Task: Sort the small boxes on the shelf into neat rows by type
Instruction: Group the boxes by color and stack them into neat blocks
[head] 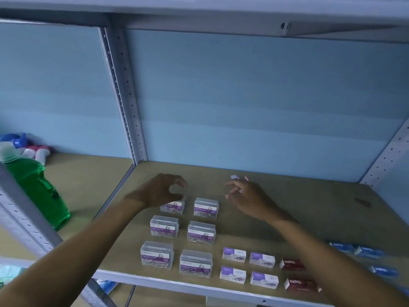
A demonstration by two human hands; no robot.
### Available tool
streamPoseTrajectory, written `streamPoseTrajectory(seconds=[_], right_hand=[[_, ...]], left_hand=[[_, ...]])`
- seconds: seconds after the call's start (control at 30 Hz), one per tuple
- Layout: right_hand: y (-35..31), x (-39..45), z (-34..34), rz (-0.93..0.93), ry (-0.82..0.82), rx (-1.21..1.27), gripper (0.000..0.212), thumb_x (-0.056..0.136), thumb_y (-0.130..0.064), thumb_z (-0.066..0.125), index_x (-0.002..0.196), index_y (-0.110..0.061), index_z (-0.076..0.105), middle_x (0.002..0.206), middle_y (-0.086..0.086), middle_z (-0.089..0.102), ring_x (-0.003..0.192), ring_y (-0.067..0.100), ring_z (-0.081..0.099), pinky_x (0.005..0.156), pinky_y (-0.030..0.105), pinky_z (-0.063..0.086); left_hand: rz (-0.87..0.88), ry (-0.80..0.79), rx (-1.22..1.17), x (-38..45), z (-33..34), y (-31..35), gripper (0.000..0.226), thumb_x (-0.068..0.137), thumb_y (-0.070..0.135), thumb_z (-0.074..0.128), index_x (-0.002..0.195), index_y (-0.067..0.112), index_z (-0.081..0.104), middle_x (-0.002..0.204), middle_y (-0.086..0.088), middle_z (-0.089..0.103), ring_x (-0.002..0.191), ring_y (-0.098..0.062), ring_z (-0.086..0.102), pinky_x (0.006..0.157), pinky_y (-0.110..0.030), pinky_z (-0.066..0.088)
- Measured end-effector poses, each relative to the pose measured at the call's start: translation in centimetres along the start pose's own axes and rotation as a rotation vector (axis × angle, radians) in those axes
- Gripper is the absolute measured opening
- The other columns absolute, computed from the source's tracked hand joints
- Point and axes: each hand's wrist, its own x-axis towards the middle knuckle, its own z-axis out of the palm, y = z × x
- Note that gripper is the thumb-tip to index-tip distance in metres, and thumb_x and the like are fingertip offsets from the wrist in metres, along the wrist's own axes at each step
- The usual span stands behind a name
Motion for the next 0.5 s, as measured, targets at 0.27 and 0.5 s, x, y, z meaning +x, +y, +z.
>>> streamPoseTrajectory(seconds=[0.27, 0.5], right_hand=[[5.4, -1.8, -3.9, 0.191, 0.245, -0.091, 0.029, 0.085, -0.030, 0.073, 0.113, -0.020, 0.072, 0.102, 0.001, 0.074, 0.098, 0.021, 0.070, 0.083, 0.033, 0.053], [7.6, -1.5, -2.8, 0.340, 0.223, -0.123, 0.063, 0.076, -0.056, 0.072, 0.126, -0.019, 0.064, 0.115, 0.004, 0.071, 0.106, 0.025, 0.068, 0.087, 0.036, 0.055]], left_hand=[[0.154, 0.034, 0.107, 8.1, 4.3, 7.8, 0.031, 0.085, 0.027, 0.072, 0.115, 0.022, 0.066, 0.121, 0.005, 0.066, 0.106, -0.014, 0.061, 0.094, -0.030, 0.050], [0.106, -0.057, 0.167, 13.9, 8.6, 11.8, 0.033, 0.093, 0.019, 0.055, 0.126, 0.019, 0.059, 0.130, -0.006, 0.061, 0.115, -0.027, 0.059, 0.096, -0.034, 0.048]])
